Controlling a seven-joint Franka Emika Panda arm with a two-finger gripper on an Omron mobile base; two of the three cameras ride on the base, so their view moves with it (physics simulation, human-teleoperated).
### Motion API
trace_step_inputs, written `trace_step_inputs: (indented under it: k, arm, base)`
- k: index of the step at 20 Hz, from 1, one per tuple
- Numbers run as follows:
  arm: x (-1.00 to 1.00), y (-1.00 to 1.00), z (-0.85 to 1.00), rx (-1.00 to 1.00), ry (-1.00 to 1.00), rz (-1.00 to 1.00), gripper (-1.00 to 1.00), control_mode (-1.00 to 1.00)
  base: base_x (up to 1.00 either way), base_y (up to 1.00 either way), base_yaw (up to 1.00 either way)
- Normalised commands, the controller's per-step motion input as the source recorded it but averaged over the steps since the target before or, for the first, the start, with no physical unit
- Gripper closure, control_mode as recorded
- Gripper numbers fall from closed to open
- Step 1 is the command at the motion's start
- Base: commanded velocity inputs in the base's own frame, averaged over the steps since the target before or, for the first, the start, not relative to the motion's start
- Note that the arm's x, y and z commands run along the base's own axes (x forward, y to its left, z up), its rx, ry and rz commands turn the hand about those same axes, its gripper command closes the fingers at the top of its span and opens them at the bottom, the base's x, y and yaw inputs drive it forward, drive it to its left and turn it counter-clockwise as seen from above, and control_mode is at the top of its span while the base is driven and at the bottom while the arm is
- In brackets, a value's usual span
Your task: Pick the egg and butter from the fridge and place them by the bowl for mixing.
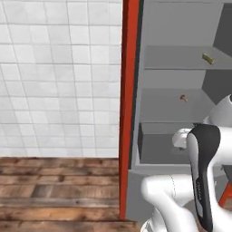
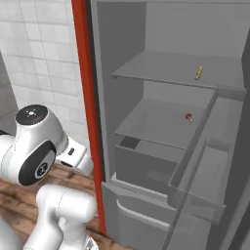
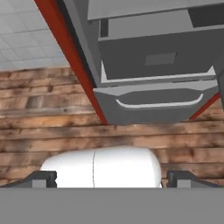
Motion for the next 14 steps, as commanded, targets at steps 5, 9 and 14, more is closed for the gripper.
trace_step_inputs:
  k: [5, 9, 14]
  arm:
    - [0.0, 0.0, 0.0, 0.0, 0.0, 0.0, -1.0, 1.0]
    - [0.0, 0.0, 0.0, 0.0, 0.0, 0.0, -1.0, 1.0]
    - [0.0, 0.0, 0.0, 0.0, 0.0, 0.0, -1.0, 1.0]
  base:
    - [0.42, -0.49, -0.03]
    - [0.28, -0.67, 0.0]
    - [0.54, -0.46, 0.0]
